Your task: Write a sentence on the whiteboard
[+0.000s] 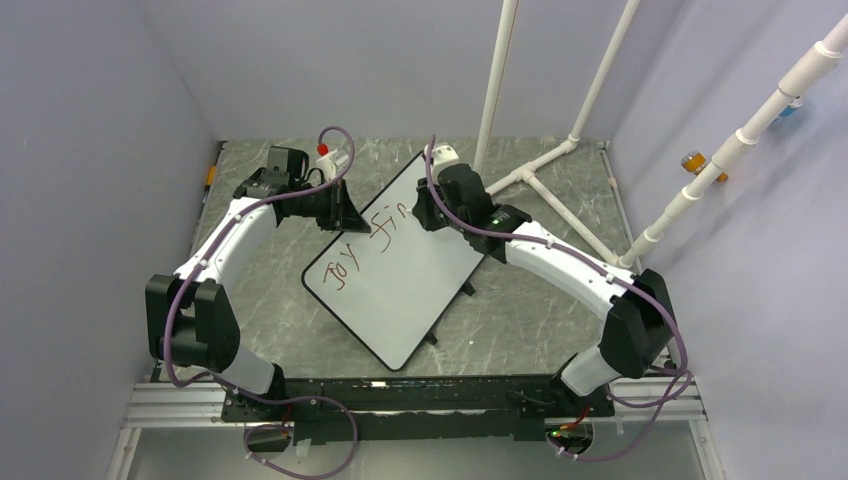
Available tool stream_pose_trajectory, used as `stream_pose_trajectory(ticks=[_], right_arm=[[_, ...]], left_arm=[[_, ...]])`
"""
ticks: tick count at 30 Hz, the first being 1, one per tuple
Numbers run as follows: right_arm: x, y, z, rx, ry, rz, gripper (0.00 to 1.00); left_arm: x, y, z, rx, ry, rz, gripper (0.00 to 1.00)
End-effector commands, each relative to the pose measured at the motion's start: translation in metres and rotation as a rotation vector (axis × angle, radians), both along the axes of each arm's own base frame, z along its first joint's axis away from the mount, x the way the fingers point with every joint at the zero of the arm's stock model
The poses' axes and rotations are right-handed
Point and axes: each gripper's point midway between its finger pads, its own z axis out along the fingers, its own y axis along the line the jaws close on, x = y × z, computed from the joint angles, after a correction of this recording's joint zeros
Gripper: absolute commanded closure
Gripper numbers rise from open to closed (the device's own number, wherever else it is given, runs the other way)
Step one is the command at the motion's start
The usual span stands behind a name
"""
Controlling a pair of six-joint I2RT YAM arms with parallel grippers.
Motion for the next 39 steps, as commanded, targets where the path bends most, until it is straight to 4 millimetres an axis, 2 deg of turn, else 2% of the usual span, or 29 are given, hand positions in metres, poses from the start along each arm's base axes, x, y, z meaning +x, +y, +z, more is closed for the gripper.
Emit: stream_pose_trajectory(ticks=[1,7,12,22,28,33,39], right_arm=[[-0.005,-0.008,0.022,0.023,-0.029,-0.008,1.0],[0.008,-0.013,0.044,0.05,-0.07,-0.03,1.0],[0.022,-0.012,0.043,0.06,-0.06,-0.031,1.0],[0.037,0.004,0.038,0.071,-0.045,-0.005,1.0],[0.035,0.009,0.03,0.07,-0.023,0.014,1.0],[0.023,0.01,0.028,0.097,0.001,0.052,1.0],[0.012,0.006,0.008,0.089,0.047,0.061,1.0]], left_arm=[[0.017,0.005,0.023,0.053,-0.202,-0.006,1.0],[0.017,0.005,0.023,0.053,-0.203,-0.007,1.0],[0.017,0.005,0.022,0.053,-0.2,-0.007,1.0],[0.017,0.005,0.021,0.053,-0.198,-0.009,1.0],[0.017,0.005,0.021,0.054,-0.198,-0.008,1.0],[0.017,0.005,0.022,0.052,-0.199,-0.008,1.0],[0.017,0.005,0.023,0.052,-0.203,-0.008,1.0]])
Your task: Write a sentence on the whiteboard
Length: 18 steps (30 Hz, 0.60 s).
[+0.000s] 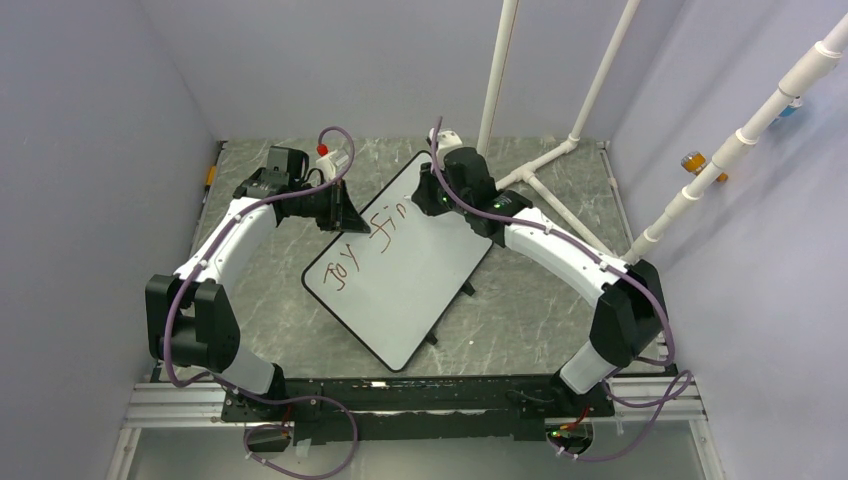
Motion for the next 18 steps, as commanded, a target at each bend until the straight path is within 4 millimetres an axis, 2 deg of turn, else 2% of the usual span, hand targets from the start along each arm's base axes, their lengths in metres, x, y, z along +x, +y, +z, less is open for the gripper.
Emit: stream_pose_trajectory(ticks=[1,9,18], right_arm=[[-0.016,0.003,-0.006,0.033,0.03,0.041,1.0],[-0.015,-0.006,-0.013,0.001,0.029,0.013,1.0],[0.007,-0.001,0.006,-0.022,-0.011,-0.028,1.0]], left_arm=[[0.018,0.004,0.024,0.045,-0.207,-0.013,1.0],[0.018,0.004,0.024,0.046,-0.209,-0.011,1.0],[0.017,0.005,0.024,0.048,-0.208,-0.011,1.0]])
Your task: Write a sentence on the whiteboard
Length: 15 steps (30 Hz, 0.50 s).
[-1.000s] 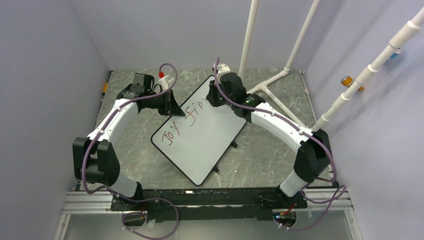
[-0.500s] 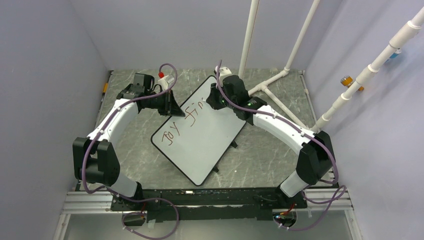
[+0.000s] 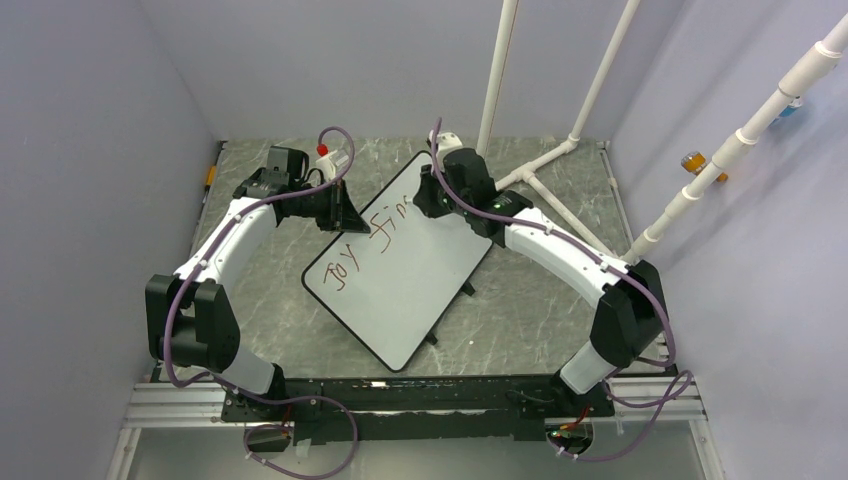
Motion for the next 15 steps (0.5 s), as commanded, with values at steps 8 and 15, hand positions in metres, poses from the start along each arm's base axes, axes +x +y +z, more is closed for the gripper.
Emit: stream_pose_trajectory(ticks=[8,15], right_arm=[[0.03,0.017,0.037,0.006,-0.067,-0.018,1.0],[0.022,0.016,0.028,0.016,-0.041,-0.006,1.0]], left_arm=[[0.017,0.005,0.025,0.049,-0.215,-0.012,1.0],[0.017,0.005,0.025,0.05,-0.216,-0.012,1.0]])
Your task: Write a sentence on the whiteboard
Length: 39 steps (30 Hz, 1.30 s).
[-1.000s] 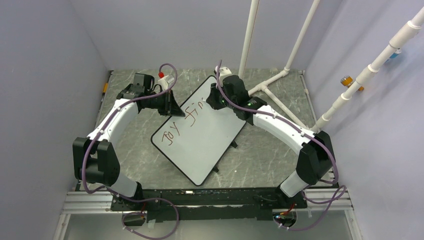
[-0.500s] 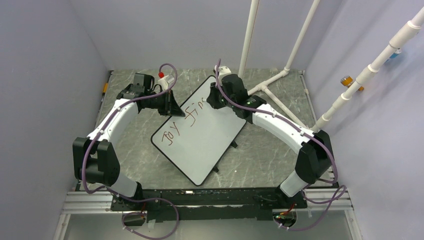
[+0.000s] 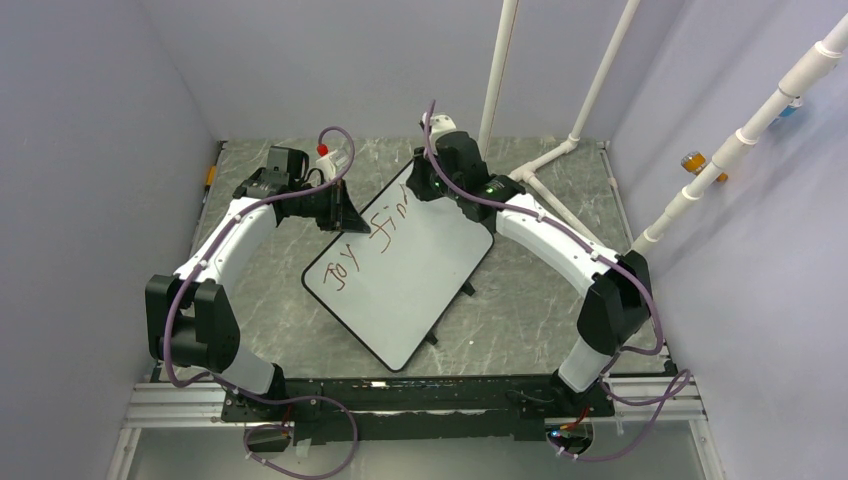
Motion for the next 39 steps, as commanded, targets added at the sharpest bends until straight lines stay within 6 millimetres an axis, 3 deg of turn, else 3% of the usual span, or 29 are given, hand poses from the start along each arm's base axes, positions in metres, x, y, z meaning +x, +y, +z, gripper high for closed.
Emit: stream_pose_trajectory(ticks=[1,9,14,17,24,32,39], right_arm=[[-0.009,-0.001,-0.003,0.007,0.012,0.013,1.0],[-0.032,-0.018,-0.031,-0.001,0.07,-0.001,1.0],[-0.038,-0.025,-0.028,-0.007,0.066,-0.011,1.0],[-0.037,-0.031,-0.014,0.003,0.043,-0.04,1.0],[-0.021,-0.038,0.019,0.023,-0.02,-0.103,1.0],[-0.003,-0.038,0.029,0.057,-0.032,-0.135,1.0],[0.012,-0.033,0.021,0.05,-0.014,-0.136,1.0]], left_arm=[[0.017,0.005,0.025,0.052,-0.216,-0.009,1.0],[0.017,0.005,0.026,0.052,-0.218,-0.007,1.0],[0.017,0.005,0.026,0.052,-0.217,-0.008,1.0],[0.017,0.006,0.026,0.053,-0.218,-0.007,1.0],[0.016,0.006,0.026,0.052,-0.218,-0.007,1.0],[0.016,0.006,0.027,0.052,-0.22,-0.009,1.0],[0.016,0.005,0.027,0.05,-0.221,-0.01,1.0]])
